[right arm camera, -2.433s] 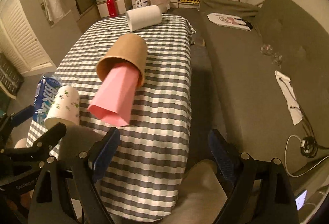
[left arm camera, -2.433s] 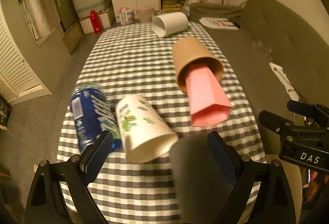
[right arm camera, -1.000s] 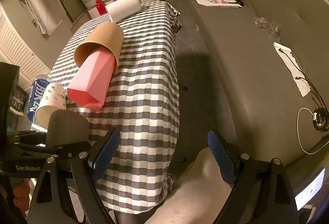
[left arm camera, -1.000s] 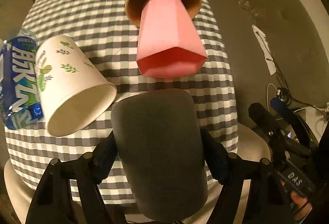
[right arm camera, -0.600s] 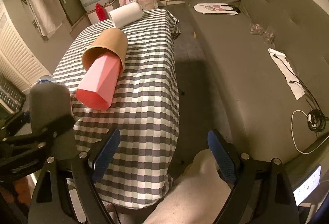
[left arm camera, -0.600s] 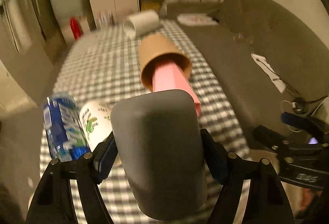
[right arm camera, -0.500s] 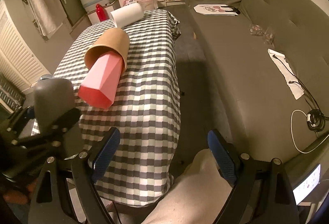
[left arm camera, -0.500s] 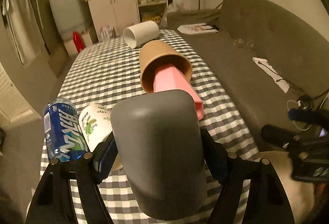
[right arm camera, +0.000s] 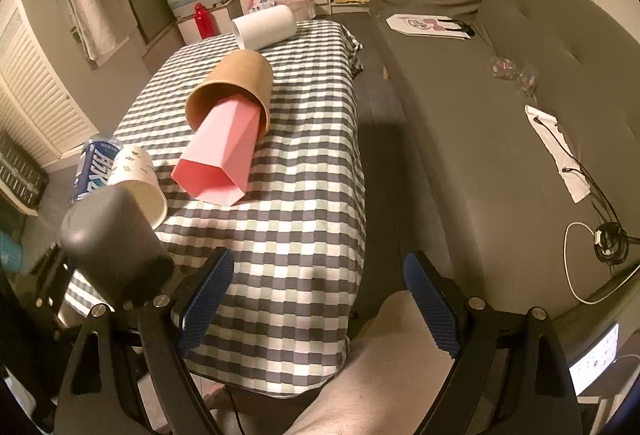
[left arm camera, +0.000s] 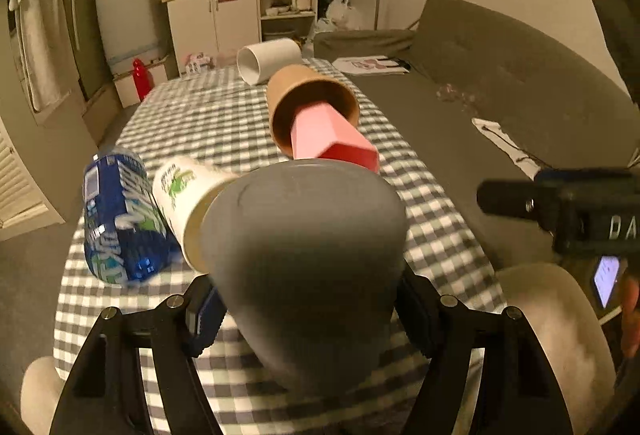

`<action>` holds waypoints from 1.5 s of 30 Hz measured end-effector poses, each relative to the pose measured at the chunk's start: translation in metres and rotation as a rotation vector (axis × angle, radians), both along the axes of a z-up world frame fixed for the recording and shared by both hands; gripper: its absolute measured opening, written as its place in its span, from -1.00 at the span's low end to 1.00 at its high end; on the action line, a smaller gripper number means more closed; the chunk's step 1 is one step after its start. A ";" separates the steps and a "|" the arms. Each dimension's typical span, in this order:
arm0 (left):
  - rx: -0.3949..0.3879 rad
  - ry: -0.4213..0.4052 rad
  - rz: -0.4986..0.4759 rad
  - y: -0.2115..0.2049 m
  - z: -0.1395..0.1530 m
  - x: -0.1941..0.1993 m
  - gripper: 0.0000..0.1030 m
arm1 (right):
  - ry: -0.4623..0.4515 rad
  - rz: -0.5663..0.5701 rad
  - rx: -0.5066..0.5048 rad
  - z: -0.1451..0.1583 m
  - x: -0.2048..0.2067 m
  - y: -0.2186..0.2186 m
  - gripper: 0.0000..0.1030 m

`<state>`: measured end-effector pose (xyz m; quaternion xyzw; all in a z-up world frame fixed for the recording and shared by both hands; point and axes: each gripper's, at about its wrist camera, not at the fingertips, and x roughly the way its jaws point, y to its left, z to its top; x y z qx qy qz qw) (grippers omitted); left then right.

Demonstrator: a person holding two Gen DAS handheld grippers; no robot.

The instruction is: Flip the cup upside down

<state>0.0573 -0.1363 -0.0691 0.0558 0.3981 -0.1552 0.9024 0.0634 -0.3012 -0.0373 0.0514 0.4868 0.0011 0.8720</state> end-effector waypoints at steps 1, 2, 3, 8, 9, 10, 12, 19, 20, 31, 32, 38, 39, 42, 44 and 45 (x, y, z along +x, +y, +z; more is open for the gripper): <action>0.000 0.011 -0.003 0.000 -0.002 -0.002 0.45 | -0.002 -0.001 -0.002 0.001 -0.001 0.000 0.69; 0.002 0.017 -0.010 0.000 -0.003 -0.005 0.45 | -0.004 -0.002 -0.004 0.003 -0.003 0.001 0.69; 0.003 0.018 -0.017 0.000 -0.004 -0.008 0.47 | -0.007 -0.003 -0.007 0.005 -0.005 0.001 0.69; 0.050 -0.015 -0.024 -0.003 -0.001 -0.018 0.48 | -0.027 -0.014 -0.015 0.014 -0.016 0.002 0.69; 0.054 -0.020 -0.016 -0.003 0.001 -0.019 0.48 | -0.034 -0.014 -0.014 0.017 -0.018 0.002 0.69; 0.046 -0.021 -0.010 -0.001 0.004 -0.019 0.48 | -0.043 -0.014 -0.013 0.021 -0.021 0.002 0.69; 0.016 -0.031 0.006 0.004 0.012 -0.020 0.50 | -0.062 -0.015 -0.014 0.029 -0.026 0.004 0.69; -0.096 -0.127 0.032 0.022 0.058 -0.034 0.56 | -0.163 -0.009 -0.027 0.064 -0.049 0.015 0.69; -0.115 -0.140 0.033 0.024 0.065 -0.037 0.56 | -0.179 -0.008 -0.029 0.069 -0.053 0.017 0.69; -0.229 -0.254 0.088 0.068 0.120 -0.068 0.64 | -0.330 -0.005 -0.015 0.107 -0.093 0.034 0.69; -0.230 -0.261 0.098 0.072 0.121 -0.070 0.64 | -0.341 0.003 -0.014 0.108 -0.095 0.036 0.69; -0.176 -0.255 0.175 0.100 0.105 -0.083 0.64 | -0.359 0.058 0.011 0.094 -0.105 0.061 0.69; -0.167 -0.244 0.188 0.103 0.100 -0.084 0.64 | -0.356 0.065 0.017 0.087 -0.106 0.066 0.69; -0.133 -0.217 0.214 0.110 0.084 -0.084 0.64 | -0.337 0.073 0.015 0.067 -0.106 0.078 0.70; -0.102 -0.210 0.229 0.112 0.075 -0.085 0.69 | -0.321 0.073 -0.004 0.053 -0.107 0.084 0.73; -0.093 -0.208 0.234 0.114 0.069 -0.084 0.82 | -0.318 0.074 -0.019 0.045 -0.107 0.087 0.75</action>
